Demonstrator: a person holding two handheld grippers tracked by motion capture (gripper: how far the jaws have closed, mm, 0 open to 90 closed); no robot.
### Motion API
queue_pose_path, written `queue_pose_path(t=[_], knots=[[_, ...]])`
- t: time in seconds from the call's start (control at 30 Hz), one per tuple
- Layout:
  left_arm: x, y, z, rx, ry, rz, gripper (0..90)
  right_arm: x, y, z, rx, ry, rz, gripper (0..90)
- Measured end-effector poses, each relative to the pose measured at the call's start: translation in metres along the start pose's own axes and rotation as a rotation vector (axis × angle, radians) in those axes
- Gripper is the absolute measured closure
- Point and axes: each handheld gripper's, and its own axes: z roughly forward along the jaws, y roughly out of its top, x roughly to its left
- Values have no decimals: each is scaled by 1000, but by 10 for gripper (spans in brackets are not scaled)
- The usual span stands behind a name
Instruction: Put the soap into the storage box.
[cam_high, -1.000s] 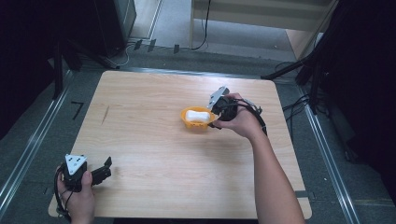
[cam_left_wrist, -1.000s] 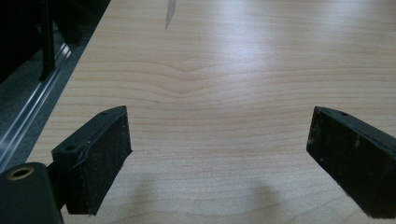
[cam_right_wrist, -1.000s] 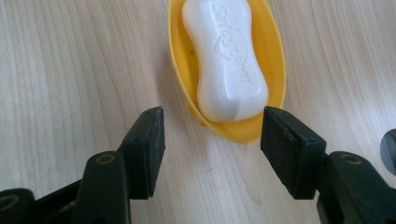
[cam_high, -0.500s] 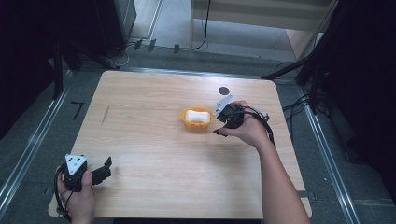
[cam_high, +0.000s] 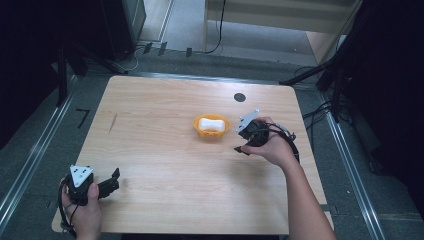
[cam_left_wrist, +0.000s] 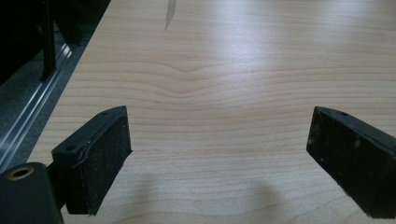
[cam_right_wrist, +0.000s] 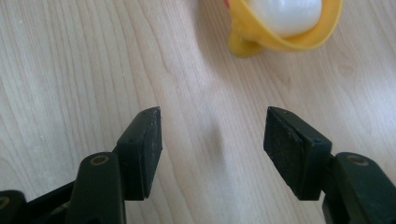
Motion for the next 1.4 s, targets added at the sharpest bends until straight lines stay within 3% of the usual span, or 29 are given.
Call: queue_pose_path(t=[0.33,0.5,0.53,0.57,0.7,1.4], knots=[[0,0,0,-1,0,1,68,11,-23,-2,-8,6,66,359],[-1,0,0,1,0,4,68,19,-35,-4,9,-11,172,285],[-1,0,0,1,0,4,68,19,-35,-4,9,-11,172,285],[-1,0,0,0,0,3,68,21,-39,-5,21,-19,204,238],[-1,0,0,1,1,8,68,28,-47,-5,37,-32,243,183],[-2,0,0,-2,5,16,68,52,-95,-14,-34,-37,376,26]])
